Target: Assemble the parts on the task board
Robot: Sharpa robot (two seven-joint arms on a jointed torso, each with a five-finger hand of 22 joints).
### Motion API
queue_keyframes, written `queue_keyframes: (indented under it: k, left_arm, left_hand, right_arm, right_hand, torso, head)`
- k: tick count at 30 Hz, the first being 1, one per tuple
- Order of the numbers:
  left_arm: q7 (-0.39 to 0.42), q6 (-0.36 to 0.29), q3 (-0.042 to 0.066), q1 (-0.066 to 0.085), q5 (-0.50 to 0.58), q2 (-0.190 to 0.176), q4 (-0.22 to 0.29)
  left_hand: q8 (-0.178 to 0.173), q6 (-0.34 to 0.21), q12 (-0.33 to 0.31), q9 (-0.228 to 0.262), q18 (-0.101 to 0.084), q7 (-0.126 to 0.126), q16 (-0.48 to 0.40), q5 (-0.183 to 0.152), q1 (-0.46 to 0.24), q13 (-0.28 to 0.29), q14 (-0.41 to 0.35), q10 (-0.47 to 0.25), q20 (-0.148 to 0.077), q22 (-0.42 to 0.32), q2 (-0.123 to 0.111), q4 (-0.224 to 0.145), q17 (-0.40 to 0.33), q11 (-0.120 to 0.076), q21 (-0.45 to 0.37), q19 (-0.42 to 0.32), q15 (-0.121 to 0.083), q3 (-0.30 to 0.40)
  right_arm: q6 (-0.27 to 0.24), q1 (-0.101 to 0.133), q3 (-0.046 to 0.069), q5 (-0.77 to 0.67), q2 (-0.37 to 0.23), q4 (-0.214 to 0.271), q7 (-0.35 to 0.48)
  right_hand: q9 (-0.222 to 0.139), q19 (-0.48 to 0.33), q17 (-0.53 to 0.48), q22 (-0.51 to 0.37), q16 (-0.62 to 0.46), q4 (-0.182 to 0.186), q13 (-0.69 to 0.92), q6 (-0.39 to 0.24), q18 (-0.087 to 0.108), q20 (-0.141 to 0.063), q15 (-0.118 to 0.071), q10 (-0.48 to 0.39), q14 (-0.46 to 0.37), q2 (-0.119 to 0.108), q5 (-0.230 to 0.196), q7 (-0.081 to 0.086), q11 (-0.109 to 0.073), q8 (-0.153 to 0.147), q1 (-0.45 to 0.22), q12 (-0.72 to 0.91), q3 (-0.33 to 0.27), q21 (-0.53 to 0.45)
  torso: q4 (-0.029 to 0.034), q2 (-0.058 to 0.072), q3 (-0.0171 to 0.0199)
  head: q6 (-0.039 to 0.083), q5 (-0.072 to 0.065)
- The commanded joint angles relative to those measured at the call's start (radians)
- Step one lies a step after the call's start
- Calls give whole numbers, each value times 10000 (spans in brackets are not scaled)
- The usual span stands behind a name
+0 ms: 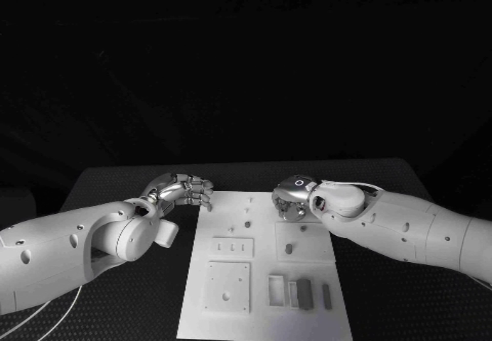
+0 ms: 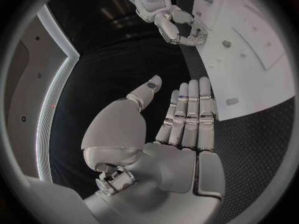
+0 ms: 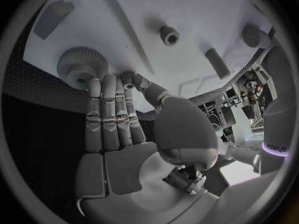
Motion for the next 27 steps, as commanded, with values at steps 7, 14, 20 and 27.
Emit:
queue_keyframes:
  k: [7, 14, 20, 27]
  left_arm:
    - [45, 149, 9, 11, 30, -9, 60]
    - [46, 130, 10, 13, 31, -36, 78]
    - [48, 121, 12, 15, 31, -42, 80]
    - [47, 121, 14, 17, 31, -29, 67]
  left_hand:
    - [-62, -32, -80, -12, 127, 50, -77, 35, -97, 6, -17, 27, -2, 18, -38, 3, 23, 52, -72, -68, 53, -67]
    - [-68, -37, -90, -13, 127, 52, -87, 35, -95, 5, -20, 24, 0, 19, -41, 0, 29, 55, -77, -71, 54, -66]
    - [-72, -40, -98, -13, 127, 54, -95, 35, -92, 5, -23, 21, 2, 19, -46, -4, 33, 58, -82, -74, 56, -65]
    - [-75, -42, -105, -14, 128, 54, -103, 35, -90, 5, -26, 20, 4, 20, -47, -6, 37, 59, -87, -77, 58, -64]
  right_arm:
    - [18, -231, -153, -244, -175, 404, -590]
    - [-436, 13, -113, -678, -223, 953, -1105]
    - [-723, 170, -94, -1073, -69, 1056, -1478]
    - [-815, 206, -92, -1440, 196, 1001, -1710]
  right_hand:
    - [79, 102, 190, 248, 141, 13, 122, 221, 290, -143, -164, 277, 124, 84, 34, -54, -81, -6, 128, -29, 101, 331]
    - [107, 123, 245, 247, 172, 11, 160, 269, 290, -173, -191, 328, 165, 61, 34, -74, -103, -4, 133, -39, 130, 437]
    - [132, 141, 291, 246, 198, 14, 192, 311, 290, -194, -211, 375, 205, 30, 34, -89, -120, -2, 125, -47, 149, 526]
    - [155, 158, 334, 243, 221, 14, 221, 349, 290, -215, -231, 416, 244, 0, 34, -104, -137, -3, 116, -57, 169, 608]
  torso:
    - [14, 40, -7]
    - [4, 57, 10]
    - [3, 74, 13]
    - [26, 90, 25]
  head:
    - [109, 12]
    - [210, 41]
    - [270, 41]
    - [333, 91]
